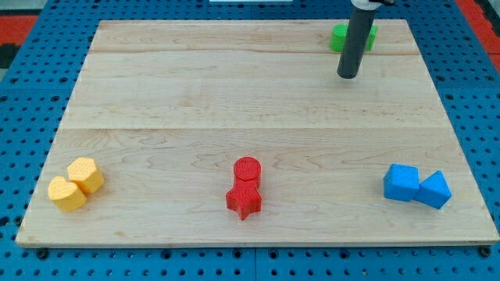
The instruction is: Push the green star into the green circle
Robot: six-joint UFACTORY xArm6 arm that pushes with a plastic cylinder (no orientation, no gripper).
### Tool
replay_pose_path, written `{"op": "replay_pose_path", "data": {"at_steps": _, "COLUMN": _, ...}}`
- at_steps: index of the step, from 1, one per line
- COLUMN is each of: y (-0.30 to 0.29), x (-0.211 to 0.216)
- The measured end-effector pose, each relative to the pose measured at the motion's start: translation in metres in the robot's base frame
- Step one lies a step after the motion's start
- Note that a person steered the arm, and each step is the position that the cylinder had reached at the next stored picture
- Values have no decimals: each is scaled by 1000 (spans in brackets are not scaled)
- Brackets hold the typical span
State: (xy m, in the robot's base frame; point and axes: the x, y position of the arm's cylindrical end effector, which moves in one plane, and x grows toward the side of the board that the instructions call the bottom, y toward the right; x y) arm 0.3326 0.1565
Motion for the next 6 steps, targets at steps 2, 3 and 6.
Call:
{"op": "replay_pose_path", "data": {"at_steps": 2, "y": 32, "x": 10}}
{"op": "replay_pose_path", "data": {"at_steps": 3, "y": 119, "x": -25}}
{"op": "replay_pose_path", "data": {"at_steps": 6, "y": -14, "x": -102}}
